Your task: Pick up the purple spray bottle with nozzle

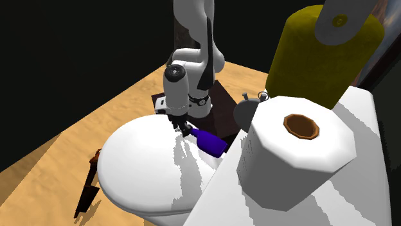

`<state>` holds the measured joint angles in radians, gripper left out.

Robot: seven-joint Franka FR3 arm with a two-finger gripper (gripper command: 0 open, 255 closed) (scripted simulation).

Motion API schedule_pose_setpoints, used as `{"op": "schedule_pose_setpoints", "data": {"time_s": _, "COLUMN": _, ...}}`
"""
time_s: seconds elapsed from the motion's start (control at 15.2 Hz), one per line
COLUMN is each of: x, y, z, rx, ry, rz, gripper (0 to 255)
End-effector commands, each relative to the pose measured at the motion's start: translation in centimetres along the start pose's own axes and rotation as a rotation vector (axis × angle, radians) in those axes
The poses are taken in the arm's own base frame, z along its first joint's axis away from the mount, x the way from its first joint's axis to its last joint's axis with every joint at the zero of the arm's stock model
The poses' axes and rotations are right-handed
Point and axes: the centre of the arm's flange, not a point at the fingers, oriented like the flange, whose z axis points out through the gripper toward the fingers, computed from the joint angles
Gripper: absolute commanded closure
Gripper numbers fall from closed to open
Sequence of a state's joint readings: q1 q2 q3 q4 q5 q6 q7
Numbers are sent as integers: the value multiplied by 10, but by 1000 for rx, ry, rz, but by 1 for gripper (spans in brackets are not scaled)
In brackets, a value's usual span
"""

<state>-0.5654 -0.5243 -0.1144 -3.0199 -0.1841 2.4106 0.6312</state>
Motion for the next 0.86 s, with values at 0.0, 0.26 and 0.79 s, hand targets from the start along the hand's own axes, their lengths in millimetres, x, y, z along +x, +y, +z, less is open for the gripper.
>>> {"op": "schedule_pose_setpoints", "data": {"time_s": 0.0, "x": 0, "y": 1, "z": -11, "rx": 0, "ry": -1, "rz": 0, "gripper": 255}}
{"op": "schedule_pose_setpoints", "data": {"time_s": 0.26, "x": -1, "y": 3, "z": -32, "rx": 0, "ry": -1, "rz": 0, "gripper": 255}}
{"op": "schedule_pose_setpoints", "data": {"time_s": 0.79, "x": -3, "y": 6, "z": -64, "rx": 0, "ry": -1, "rz": 0, "gripper": 255}}
